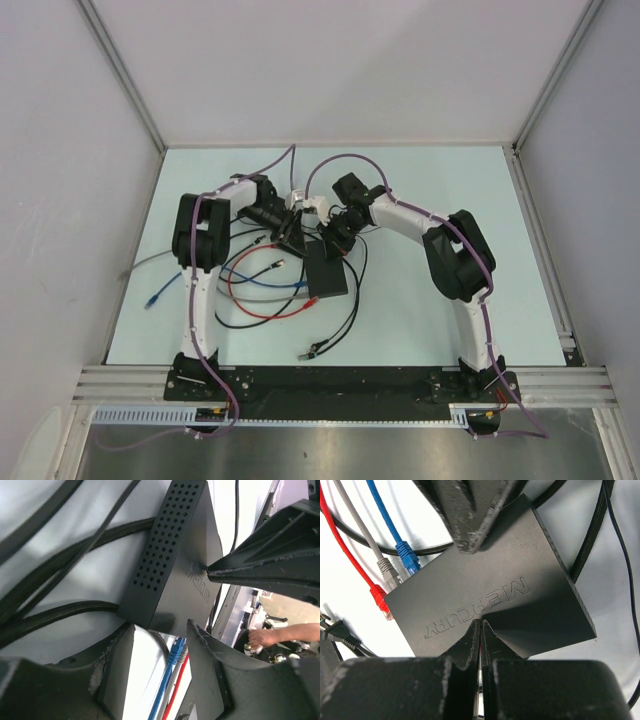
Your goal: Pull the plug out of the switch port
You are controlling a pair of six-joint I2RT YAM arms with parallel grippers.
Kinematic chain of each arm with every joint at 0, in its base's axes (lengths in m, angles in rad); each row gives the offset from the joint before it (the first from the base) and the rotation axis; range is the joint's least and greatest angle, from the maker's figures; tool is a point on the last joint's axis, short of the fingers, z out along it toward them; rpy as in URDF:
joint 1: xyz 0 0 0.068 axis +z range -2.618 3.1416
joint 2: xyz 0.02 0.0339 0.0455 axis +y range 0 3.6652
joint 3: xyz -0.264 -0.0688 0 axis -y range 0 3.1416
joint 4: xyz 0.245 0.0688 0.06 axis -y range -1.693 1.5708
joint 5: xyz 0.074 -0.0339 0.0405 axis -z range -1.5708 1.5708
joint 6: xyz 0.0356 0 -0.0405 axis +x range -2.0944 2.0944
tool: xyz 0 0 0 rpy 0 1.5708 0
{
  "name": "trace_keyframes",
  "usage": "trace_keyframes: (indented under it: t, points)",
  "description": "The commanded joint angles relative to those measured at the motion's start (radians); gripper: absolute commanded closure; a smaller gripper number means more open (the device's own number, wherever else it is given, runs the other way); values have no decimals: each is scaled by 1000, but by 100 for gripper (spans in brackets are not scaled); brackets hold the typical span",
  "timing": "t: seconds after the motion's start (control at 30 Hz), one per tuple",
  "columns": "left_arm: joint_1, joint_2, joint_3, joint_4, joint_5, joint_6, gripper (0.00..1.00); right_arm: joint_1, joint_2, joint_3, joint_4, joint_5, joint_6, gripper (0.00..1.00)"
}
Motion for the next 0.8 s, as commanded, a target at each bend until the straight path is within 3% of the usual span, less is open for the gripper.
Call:
trace_keyframes:
  t: [0.0, 0.13, 0.77]
  points:
    - [22, -130, -82, 72, 48, 37, 48, -2, 40, -49, -29, 153, -38, 100]
    - [19, -204, -142, 61, 59, 86, 48, -5, 52, -43, -32, 145, -36, 100]
    - [-46, -132, -259, 20, 57, 156, 66, -4, 55, -43, -32, 141, -35, 100]
